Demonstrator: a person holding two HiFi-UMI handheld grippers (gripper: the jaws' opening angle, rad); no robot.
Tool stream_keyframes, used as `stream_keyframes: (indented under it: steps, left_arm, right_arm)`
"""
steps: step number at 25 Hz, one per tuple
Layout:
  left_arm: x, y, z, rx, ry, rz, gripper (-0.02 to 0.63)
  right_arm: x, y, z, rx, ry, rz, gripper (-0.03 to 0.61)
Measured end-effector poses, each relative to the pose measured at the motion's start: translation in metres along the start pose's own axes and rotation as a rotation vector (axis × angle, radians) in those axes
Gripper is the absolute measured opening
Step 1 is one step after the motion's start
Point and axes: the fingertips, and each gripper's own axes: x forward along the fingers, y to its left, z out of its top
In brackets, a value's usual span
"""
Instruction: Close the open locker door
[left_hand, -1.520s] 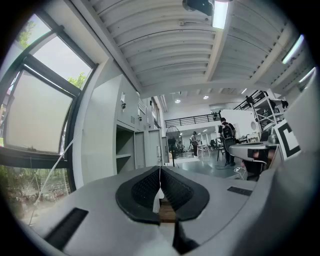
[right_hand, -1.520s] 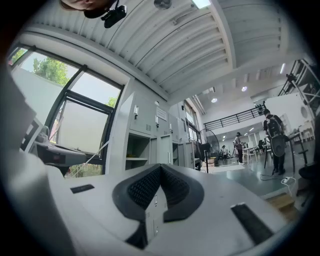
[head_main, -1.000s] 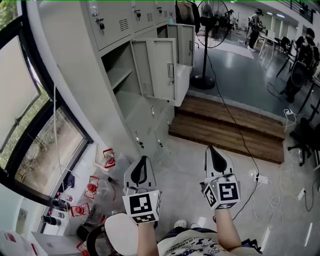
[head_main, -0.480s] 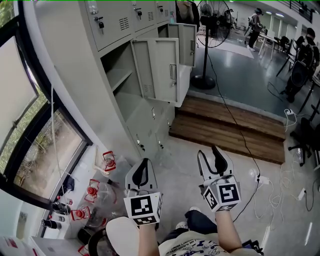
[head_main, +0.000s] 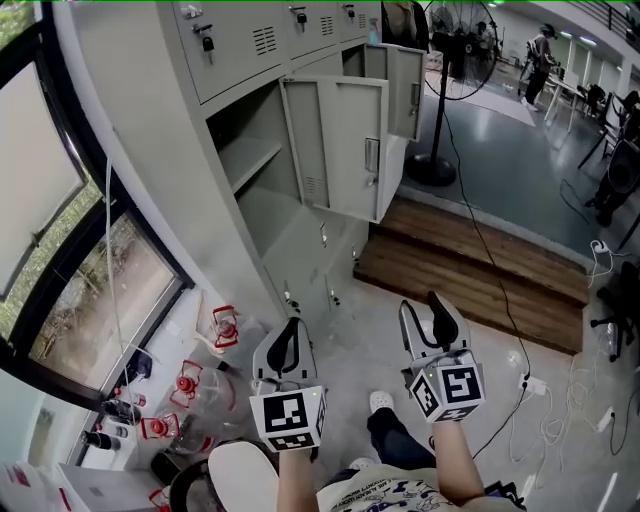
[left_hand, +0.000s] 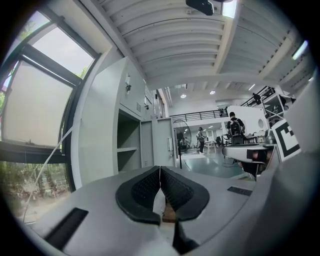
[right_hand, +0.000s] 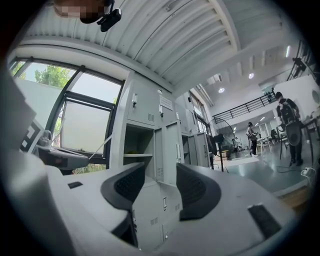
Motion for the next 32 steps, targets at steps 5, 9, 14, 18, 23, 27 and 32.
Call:
stream_keyframes:
  steps: [5,9,14,18,23,27,32]
  left_arm:
    - [0.057,0.009,0.008,0.007,0.002,0.056,0.008]
    - [0.105,0.014,0.019,0.007,-0.003,0.099,0.008]
    - [0.162,0.014,0.029,0.005,-0.011,0.145,0.008]
    - [0.197,0.008,0.030,0.001,-0.009,0.162,0.008]
    - [0.224,0.006,0.021,-0.001,0.020,0.179,0.008]
    - [0.240,0.013,0.017,0.002,0.036,0.192,0.008]
    - [0.267,0.029,0.011,0.000,0.048,0.194,0.008]
  right_arm:
    - [0.065,-0.029,0.000,0.009,-0.002,0.041,0.198]
    - [0.117,-0.054,0.003,0.008,-0.003,0.081,0.198]
    - [0.171,-0.088,0.003,0.003,0.001,0.120,0.198]
    - [0.203,-0.110,-0.003,0.008,0.013,0.148,0.198]
    - [0.230,-0.124,-0.019,0.029,0.039,0.178,0.198]
    - [0.253,-0.126,-0.028,0.039,0.052,0.203,0.198]
    - [0.284,-0.124,-0.040,0.029,0.071,0.230,0.198]
